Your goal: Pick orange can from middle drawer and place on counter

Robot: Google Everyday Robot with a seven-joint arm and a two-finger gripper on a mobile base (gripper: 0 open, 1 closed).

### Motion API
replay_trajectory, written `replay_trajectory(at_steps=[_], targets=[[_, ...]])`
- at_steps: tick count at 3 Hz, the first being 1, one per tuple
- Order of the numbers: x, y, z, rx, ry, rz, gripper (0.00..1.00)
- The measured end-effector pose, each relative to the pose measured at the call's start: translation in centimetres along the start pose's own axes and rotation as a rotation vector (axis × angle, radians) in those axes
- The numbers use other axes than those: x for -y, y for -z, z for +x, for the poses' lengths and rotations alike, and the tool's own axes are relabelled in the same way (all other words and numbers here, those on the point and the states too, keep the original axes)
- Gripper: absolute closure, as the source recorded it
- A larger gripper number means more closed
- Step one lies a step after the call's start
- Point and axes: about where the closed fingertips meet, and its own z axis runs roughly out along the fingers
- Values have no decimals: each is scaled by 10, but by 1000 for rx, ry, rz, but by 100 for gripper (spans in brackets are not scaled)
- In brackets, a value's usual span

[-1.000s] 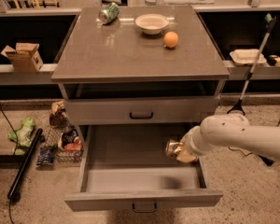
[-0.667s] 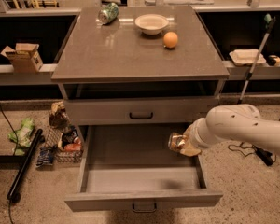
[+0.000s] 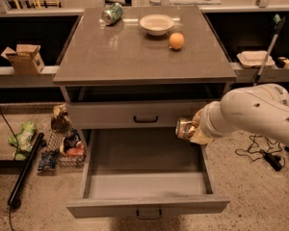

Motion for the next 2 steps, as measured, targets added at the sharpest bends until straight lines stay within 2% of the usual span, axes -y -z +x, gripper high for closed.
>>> replay_trajectory(at_steps=[1,2], targets=[[0,0,0,0,0,0,100],[26,29,-10,12,33,16,100]])
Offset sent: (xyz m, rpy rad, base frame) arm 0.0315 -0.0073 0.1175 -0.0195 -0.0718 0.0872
